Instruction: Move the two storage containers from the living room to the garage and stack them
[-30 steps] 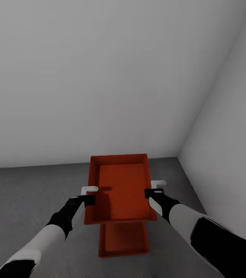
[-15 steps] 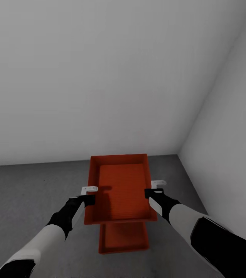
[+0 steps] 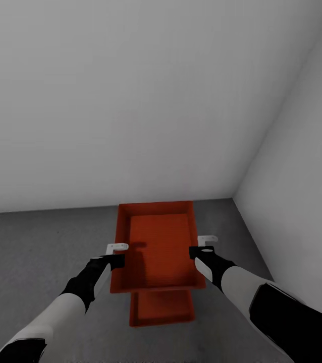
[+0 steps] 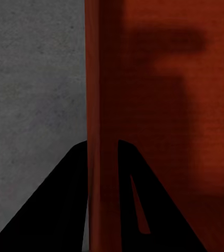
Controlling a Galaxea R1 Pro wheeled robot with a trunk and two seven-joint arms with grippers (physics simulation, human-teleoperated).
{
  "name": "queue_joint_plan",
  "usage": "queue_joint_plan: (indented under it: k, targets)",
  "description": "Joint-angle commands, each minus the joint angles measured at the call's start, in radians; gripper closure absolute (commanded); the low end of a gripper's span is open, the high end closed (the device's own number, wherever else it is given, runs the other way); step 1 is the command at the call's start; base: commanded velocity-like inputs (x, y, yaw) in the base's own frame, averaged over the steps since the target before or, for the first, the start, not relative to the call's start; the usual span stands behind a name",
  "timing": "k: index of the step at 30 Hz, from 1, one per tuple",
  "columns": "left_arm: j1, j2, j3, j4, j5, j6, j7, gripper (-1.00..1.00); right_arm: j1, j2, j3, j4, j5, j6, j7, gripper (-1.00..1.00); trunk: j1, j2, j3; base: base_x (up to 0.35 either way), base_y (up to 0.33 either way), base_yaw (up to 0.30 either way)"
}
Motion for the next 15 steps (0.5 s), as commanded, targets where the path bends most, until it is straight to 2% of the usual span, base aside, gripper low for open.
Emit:
queue_joint_plan:
  k: [1, 15]
  targets:
    - [0.0, 0.001, -0.009, 0.018, 0.009, 0.006, 0.011, 1.0, -0.001, -0.009, -0.027, -0.006, 0.015, 0.007, -0.004, 1.0, 0.0, -0.002, -0.003, 0.0, 0.0, 0.0]
    - [0.0, 0.001, -0.009, 0.018, 0.009, 0.006, 0.011, 1.0, -0.001, -0.009, -0.027, -0.005, 0.015, 0.007, -0.004, 1.0, 0.0, -0.002, -0.026, 0.0, 0.0, 0.0]
